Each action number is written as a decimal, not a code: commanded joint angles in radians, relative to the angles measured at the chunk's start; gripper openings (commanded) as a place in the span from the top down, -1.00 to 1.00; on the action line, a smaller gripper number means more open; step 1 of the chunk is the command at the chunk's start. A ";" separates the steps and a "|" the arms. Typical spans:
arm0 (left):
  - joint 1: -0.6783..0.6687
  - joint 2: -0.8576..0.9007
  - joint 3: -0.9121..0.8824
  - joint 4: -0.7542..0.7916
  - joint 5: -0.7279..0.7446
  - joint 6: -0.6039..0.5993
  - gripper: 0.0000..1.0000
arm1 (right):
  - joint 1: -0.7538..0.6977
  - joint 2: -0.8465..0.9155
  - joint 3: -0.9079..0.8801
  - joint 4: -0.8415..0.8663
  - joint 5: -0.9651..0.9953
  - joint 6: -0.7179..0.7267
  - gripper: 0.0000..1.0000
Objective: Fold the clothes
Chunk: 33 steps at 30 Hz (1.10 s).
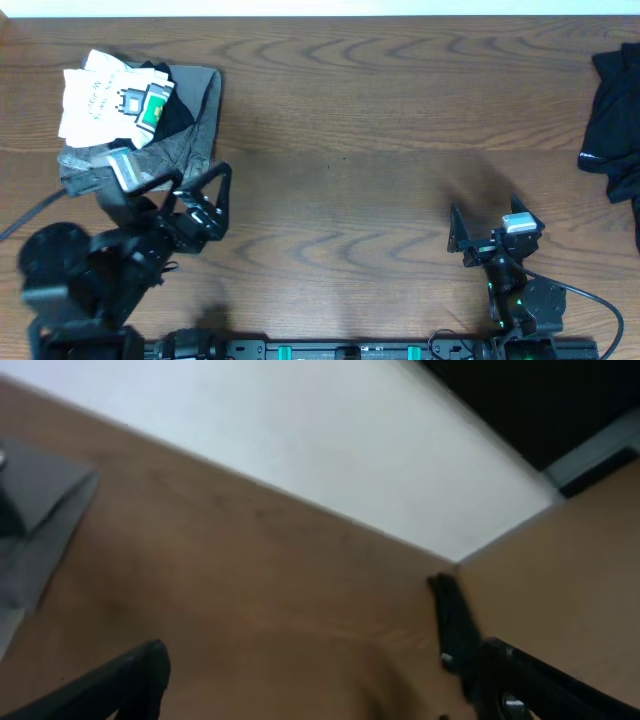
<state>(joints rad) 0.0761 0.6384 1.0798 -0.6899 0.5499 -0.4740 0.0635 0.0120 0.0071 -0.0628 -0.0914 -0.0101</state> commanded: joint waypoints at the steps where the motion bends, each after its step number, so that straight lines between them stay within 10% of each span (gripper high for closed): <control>1: -0.006 -0.050 -0.117 0.026 -0.047 0.009 -0.96 | 0.009 -0.005 -0.002 -0.004 0.010 0.013 -0.98; 21: -0.006 -0.385 -0.838 0.679 -0.304 0.009 -0.96 | 0.009 -0.005 -0.002 -0.004 0.010 0.013 -0.98; 33: -0.027 -0.517 -1.006 0.753 -0.479 0.010 -0.96 | 0.009 -0.005 -0.002 -0.004 0.010 0.013 -0.98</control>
<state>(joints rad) 0.0547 0.1356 0.0834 0.0559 0.1360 -0.4713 0.0635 0.0120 0.0071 -0.0628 -0.0891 -0.0101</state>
